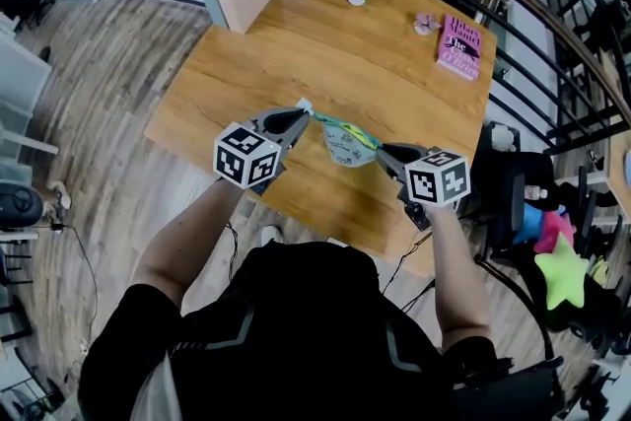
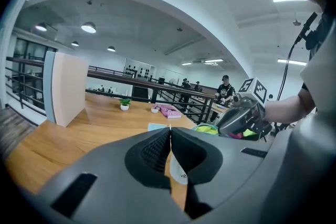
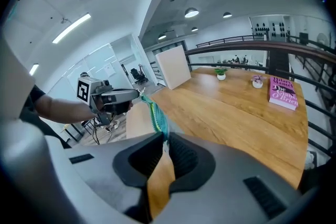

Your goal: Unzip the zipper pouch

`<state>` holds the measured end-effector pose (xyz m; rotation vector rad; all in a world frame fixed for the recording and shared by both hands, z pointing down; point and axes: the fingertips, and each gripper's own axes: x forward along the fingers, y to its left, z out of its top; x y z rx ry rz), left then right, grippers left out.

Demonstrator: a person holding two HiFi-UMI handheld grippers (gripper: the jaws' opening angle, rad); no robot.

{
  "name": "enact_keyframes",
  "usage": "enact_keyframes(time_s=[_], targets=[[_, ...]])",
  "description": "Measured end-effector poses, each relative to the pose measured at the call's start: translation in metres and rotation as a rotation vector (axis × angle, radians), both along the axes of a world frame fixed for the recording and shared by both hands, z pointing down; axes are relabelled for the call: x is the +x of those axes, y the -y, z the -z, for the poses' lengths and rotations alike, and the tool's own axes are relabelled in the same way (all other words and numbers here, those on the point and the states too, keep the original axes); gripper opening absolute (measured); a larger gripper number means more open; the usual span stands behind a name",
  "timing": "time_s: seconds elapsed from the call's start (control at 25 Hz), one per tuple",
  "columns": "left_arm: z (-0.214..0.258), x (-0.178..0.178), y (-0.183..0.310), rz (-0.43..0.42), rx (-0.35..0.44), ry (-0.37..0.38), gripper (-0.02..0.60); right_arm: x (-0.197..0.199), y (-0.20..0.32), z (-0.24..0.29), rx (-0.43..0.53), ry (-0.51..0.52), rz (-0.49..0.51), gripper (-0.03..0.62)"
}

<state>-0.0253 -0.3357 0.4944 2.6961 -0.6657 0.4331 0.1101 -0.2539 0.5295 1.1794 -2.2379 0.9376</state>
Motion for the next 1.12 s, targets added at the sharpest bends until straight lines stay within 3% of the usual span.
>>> enact_keyframes(time_s=[0.12,0.28,0.44,0.84,1.12], targets=[[-0.005,0.004,0.023,0.053,-0.008,-0.004,0.031,0.006,0.028,-0.004,0.039,-0.019,0.000,0.047],[-0.008,0.006,0.053,0.100,0.028,0.048,0.031,0.009,0.068,-0.006,0.139,-0.103,0.037,0.048],[-0.034,0.004,0.054,0.106,-0.028,0.077,0.031,0.012,0.080,-0.031,0.192,-0.212,0.087,0.048],[-0.136,0.056,-0.031,-0.076,-0.174,0.202,0.031,0.057,0.016,-0.121,0.029,-0.216,0.076,0.048],[-0.185,0.068,-0.050,-0.097,-0.192,0.334,0.031,0.072,-0.022,-0.171,-0.085,-0.208,0.073,0.049]])
